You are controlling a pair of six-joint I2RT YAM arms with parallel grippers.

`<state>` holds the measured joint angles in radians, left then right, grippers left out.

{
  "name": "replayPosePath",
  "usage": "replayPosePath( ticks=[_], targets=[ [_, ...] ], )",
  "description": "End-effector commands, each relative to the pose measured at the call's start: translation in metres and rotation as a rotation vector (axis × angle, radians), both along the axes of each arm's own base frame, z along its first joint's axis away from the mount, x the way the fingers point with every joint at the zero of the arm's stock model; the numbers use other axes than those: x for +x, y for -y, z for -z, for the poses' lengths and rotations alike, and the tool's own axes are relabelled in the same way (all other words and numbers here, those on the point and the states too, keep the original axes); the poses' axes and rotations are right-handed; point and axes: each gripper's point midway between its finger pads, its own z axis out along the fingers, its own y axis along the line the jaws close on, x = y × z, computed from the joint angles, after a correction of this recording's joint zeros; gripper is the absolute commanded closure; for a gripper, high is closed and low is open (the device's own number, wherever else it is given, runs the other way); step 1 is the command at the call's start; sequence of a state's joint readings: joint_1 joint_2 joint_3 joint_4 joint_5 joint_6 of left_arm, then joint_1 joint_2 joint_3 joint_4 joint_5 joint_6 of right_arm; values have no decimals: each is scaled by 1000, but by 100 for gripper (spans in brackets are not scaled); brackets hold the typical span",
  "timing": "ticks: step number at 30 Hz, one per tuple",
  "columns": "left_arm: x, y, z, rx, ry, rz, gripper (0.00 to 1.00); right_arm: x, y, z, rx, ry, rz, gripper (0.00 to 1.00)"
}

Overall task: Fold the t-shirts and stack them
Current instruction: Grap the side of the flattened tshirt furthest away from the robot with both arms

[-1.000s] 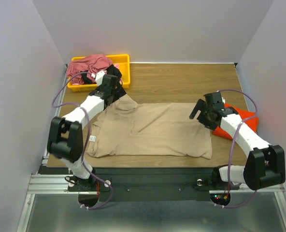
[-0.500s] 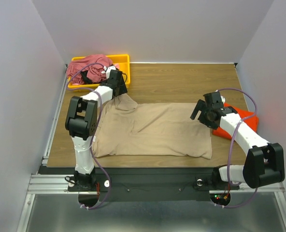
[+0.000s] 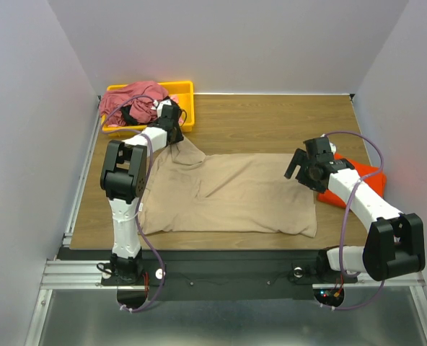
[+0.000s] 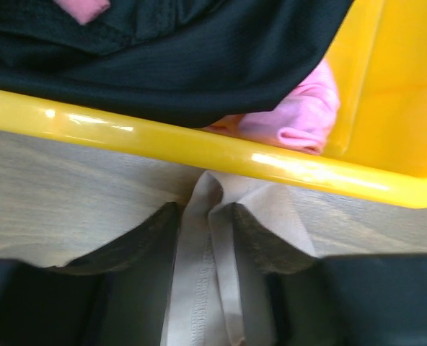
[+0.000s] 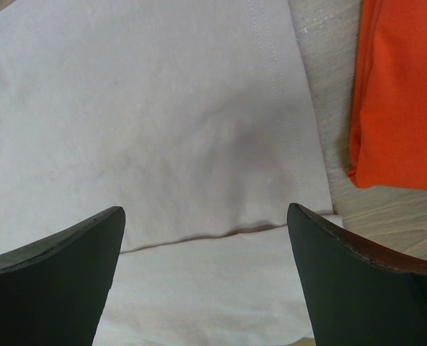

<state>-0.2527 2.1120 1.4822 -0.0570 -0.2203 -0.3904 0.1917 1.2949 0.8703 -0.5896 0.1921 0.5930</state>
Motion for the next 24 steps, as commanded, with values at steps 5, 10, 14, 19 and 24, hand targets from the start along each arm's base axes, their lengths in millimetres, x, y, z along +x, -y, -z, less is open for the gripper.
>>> replayPosePath(
  ticks=[5,10,14,19,24],
  targets=[
    [24,7,-29,-14,89,20,67,12,1,-10,-21,62,-4,0],
    [23,8,-30,-20,84,20,88,13,1,-12,-18,67,-2,0],
    [21,7,-35,-15,91,20,100,15,-1,-10,-18,61,-4,0],
    [13,5,-45,-34,105,4,100,23,1,-10,-28,57,30,0],
    [-5,3,-51,-62,107,-13,100,44,-1,-14,-29,62,51,0]
  ],
)
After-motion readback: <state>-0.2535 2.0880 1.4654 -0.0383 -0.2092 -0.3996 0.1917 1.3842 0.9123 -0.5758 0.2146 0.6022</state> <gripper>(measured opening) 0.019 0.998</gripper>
